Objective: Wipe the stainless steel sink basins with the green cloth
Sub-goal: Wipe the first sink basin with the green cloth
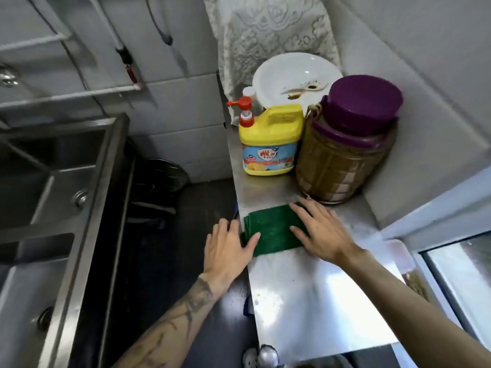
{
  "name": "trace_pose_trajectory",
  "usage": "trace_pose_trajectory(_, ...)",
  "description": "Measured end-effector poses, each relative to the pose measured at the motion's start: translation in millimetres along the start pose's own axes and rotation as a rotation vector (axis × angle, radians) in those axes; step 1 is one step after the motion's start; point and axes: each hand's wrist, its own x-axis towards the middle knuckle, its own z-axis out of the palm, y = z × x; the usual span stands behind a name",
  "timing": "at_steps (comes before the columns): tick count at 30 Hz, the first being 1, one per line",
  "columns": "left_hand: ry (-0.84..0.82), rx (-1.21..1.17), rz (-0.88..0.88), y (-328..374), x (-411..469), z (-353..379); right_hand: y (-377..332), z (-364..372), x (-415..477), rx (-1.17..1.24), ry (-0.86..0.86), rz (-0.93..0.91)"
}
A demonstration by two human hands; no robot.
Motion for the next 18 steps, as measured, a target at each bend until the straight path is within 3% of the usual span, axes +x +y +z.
trace_pose_trajectory(7, -0.022, -0.430, -0.285, 24.9, -2.6, 19.3, 5.1, 3.2, 31.1, -0.174, -0.031, -0.052)
trace_pose_trajectory(10, -0.078, -0.591, -0.407, 25.2, 1.4, 21.5, 0.2, -8.7, 41.4, -0.166, -0.162, -0.044)
trace_pose_trajectory(14, -0.112, -0.648, -0.350, 26.5, -1.1, 11.6, -14.3, -20.7, 44.7, -0.129, -0.253, -0.066)
trace_pose_trajectory(18, -0.074, -0.755, -0.308, 8.1, -20.7, -9.4, -39.2, -31.4, 36.0, 0.083, -0.257, -0.044)
